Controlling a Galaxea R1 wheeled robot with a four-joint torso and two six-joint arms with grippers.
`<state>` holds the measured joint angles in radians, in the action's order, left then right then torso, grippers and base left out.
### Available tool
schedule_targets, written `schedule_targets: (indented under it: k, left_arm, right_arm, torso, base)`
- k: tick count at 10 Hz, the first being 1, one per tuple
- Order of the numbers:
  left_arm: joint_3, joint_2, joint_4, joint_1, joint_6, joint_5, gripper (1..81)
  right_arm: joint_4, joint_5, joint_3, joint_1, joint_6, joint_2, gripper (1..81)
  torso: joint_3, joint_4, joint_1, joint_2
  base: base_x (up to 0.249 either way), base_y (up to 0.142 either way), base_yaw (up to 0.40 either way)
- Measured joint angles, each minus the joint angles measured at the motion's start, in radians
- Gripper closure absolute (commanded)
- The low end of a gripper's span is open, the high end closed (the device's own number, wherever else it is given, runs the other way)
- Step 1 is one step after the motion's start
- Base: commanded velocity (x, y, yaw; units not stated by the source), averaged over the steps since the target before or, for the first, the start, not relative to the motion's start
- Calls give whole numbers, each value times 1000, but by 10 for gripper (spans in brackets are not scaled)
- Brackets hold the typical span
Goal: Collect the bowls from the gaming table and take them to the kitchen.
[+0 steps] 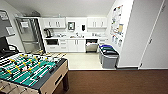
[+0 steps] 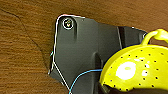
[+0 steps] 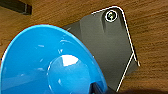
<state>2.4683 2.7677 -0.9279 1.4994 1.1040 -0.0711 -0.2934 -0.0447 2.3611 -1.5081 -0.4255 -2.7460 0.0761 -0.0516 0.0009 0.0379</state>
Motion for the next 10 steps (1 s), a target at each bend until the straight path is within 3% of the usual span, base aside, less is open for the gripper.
schedule_targets:
  k: [10]
  left_arm:
    - [0, 0, -12, -4, 0, -1, 811]
  right_arm:
    - [-3, 0, 11, 4, 0, -6, 811]
  torso:
    - [0, 0, 0, 0]
  base:
    - [168, 0, 0]
